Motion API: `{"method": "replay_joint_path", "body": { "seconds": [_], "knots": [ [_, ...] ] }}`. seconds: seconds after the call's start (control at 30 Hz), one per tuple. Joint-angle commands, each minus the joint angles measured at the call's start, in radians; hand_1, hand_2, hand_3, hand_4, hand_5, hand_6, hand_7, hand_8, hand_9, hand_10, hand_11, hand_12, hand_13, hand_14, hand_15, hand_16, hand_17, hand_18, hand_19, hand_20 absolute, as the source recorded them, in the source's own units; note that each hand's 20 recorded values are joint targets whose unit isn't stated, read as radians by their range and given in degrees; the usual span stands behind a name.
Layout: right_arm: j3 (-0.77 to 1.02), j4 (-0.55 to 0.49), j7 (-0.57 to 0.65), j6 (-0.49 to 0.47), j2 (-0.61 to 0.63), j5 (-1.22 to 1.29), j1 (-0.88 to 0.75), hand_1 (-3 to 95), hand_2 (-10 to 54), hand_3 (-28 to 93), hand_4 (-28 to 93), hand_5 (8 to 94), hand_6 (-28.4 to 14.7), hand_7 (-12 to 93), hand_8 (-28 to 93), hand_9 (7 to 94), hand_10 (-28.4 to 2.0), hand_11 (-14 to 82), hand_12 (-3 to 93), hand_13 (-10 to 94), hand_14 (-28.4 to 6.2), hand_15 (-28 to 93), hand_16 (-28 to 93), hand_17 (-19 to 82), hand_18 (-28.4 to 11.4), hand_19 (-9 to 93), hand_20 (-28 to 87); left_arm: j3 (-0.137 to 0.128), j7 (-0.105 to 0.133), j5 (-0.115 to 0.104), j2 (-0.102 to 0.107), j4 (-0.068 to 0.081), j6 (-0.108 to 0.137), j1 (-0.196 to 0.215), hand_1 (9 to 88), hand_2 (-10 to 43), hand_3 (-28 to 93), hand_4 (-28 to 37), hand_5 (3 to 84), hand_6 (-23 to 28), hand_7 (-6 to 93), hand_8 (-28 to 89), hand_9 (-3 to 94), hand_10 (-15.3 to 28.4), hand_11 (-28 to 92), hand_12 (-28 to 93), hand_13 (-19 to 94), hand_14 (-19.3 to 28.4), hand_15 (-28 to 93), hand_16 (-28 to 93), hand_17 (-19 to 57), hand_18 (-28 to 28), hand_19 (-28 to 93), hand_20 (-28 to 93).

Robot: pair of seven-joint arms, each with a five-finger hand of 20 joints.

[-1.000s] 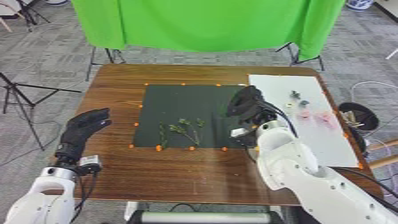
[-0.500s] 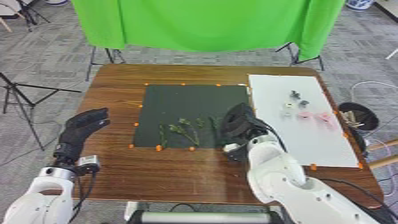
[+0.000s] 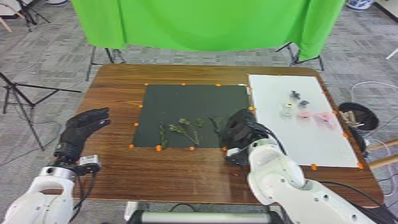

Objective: Arrange flowers

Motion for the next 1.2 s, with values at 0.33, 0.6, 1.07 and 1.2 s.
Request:
{"method": "replay_joint_path", "body": {
  "seconds": [0.33, 0.6, 1.07, 1.2],
  "knots": [
    [0.029, -0.005, -0.015, -0.096, 0.021, 0.0, -0.003, 85.4, -9.5, -28, 61, 65.7, -4.7, 29, 18, 85.8, -14.5, 15.1, 45.1, 94, -3.4, 44, 29, 76, -2.8, 73, 51, 0.007, -0.002, -0.004, 0.002, 0.004, -0.009, -0.003, 40.2, -9.5, 63, -13.4, 47.3, 0.3, 21.5, -9, 42.2, 11.4, 22, 15, 37, 16.1, 27, 1, 9.1, 13.7, 19, 24],
    [0.038, -0.007, -0.041, -0.15, 0.048, -0.009, 0.02, 83.0, -9.5, -28, 63, 64.4, -4.3, 27, 17, 84.5, -14.8, 18.6, 42.1, 93, -3.7, 41, 32, 74, -3.9, 76, 46, 0.005, -0.005, -0.003, -0.001, 0.002, -0.01, -0.002, 40.2, -9.5, 63, -13.5, 47.3, 0.1, 21.6, -9, 42.1, 11.4, 22, 15, 37, 16.0, 27, 1, 9.0, 13.8, 18, 23],
    [-0.018, 0.003, -0.106, -0.259, 0.1, 0.004, 0.104, 81.0, -9.5, -27, 66, 63.4, -2.6, 26, 15, 80.0, -14.0, 15.4, 40.6, 92, -3.7, 41, 33, 71, -5.3, 80, 41, 0.007, -0.001, -0.004, -0.004, 0.001, -0.002, 0.0, 40.3, -9.5, 63, -13.5, 47.2, -0.2, 21.7, -9, 42.1, 11.3, 22, 15, 37, 16.1, 27, 1, 8.9, 13.8, 18, 23],
    [-0.026, 0.002, -0.128, -0.312, 0.111, 0.006, 0.117, 65.1, -9.5, 15, 40, 62.8, -2.1, 26, 15, 76.7, -14.3, 17.9, 35.6, 91, -3.3, 41, 33, 69, -6.5, 83, 35, 0.006, -0.002, -0.003, -0.005, 0.001, -0.007, -0.001, 40.3, -9.5, 63, -13.5, 47.2, -0.1, 21.7, -9, 42.2, 11.4, 22, 15, 37, 16.1, 27, 1, 8.9, 13.8, 18, 23]
  ]
}}
